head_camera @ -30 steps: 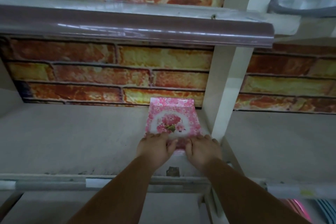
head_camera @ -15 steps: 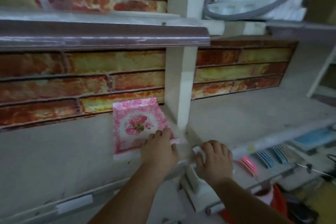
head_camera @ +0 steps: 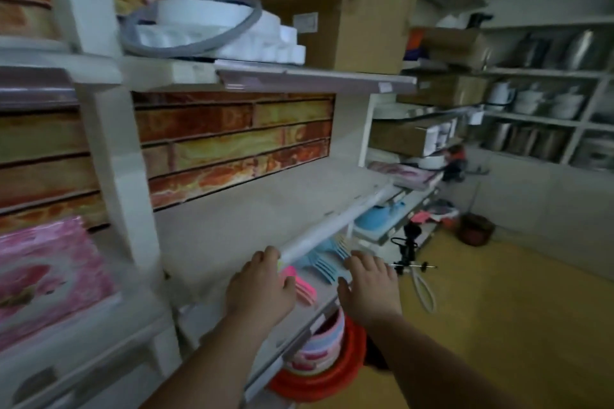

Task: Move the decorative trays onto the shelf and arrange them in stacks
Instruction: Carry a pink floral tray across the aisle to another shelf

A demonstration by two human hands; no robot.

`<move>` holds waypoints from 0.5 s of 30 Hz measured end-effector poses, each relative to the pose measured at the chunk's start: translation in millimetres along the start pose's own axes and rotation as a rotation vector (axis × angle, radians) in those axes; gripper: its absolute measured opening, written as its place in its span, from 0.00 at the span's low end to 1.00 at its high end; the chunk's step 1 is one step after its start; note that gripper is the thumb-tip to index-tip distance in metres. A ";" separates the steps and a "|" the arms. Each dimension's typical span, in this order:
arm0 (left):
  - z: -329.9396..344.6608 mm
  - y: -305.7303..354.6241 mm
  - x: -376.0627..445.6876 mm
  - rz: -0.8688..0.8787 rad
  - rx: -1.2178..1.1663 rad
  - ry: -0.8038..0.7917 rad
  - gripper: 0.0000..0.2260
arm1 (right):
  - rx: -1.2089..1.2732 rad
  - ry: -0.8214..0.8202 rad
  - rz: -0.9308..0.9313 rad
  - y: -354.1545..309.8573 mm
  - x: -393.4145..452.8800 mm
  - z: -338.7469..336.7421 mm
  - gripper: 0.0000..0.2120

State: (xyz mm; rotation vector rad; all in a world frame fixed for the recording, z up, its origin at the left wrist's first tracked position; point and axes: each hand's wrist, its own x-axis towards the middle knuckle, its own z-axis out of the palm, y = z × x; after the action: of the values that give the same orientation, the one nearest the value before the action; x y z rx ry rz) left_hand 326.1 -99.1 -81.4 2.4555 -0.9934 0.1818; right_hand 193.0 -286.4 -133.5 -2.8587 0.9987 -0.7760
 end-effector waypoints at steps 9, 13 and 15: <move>75.6 161.8 61.2 0.188 -0.054 -0.085 0.16 | -0.108 0.012 0.082 173.2 24.2 -55.8 0.20; 106.2 225.8 87.7 0.249 -0.080 -0.087 0.22 | -0.147 0.019 0.148 246.4 41.1 -77.2 0.19; 119.9 255.3 98.1 0.256 -0.095 -0.091 0.24 | -0.147 0.024 0.192 276.7 45.0 -83.1 0.19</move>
State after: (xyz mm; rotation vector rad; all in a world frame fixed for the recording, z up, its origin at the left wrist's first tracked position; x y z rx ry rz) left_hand 216.2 -375.9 -59.3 2.2634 -1.3243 0.1044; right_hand 24.5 -521.1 -88.2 -2.8190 1.3637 -0.7512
